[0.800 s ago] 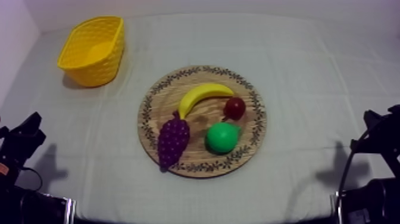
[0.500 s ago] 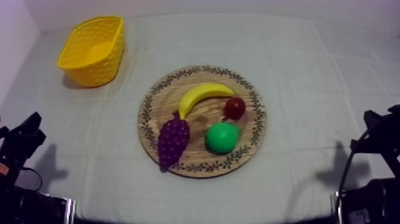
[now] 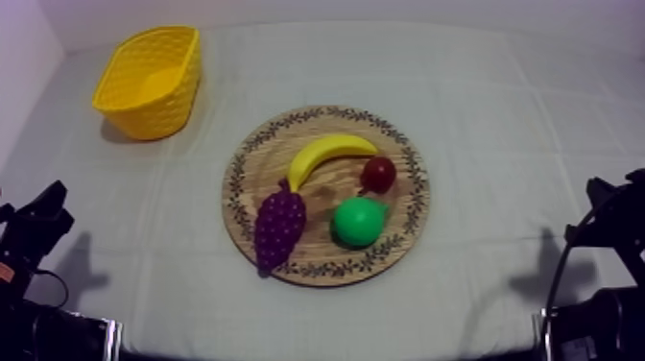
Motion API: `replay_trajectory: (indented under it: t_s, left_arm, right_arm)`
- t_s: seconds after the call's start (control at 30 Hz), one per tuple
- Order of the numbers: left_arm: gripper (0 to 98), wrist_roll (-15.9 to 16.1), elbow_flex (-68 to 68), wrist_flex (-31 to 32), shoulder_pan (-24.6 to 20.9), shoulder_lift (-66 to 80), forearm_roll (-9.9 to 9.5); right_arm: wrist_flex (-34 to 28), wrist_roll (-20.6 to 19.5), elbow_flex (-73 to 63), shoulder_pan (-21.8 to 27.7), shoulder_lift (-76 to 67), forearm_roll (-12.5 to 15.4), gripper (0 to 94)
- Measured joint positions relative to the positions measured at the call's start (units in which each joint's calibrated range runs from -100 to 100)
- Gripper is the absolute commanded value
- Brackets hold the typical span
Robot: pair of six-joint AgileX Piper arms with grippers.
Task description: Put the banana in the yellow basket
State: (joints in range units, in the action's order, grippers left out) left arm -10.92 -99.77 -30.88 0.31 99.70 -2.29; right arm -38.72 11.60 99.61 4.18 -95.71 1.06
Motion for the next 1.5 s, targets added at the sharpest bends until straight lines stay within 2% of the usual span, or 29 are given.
replay_trajectory:
  t_s: [0.63, 1.0, 1.13, 1.23, 1.5]
  left_arm:
    - [0.1, 0.11, 0.0, 0.0, 0.0, 0.0, 0.0]
    - [1.8, -3.04, 0.0, -1.07, 0.32, 0.0, 0.0]
    - [1.8, -1.96, 0.07, 0.87, 0.81, -0.85, 0.0]
    - [1.4, -0.61, 1.74, 2.56, 0.99, -4.05, 1.04]
    - [1.2, 5.68, 15.5, 6.09, 4.39, -20.64, 1.81]
  right_arm:
    - [0.0, 0.0, 0.0, 0.0, 0.0, 0.0, 0.4]
    - [0.0, 0.0, 0.0, 0.0, 0.0, 0.0, 0.4]
    - [0.0, 0.0, 0.0, 0.0, 0.0, 0.0, 0.4]
    - [0.0, 0.0, 0.0, 0.0, 0.0, 0.0, 0.4]
    - [0.0, 0.0, 0.0, 0.0, 0.0, 0.0, 0.4]
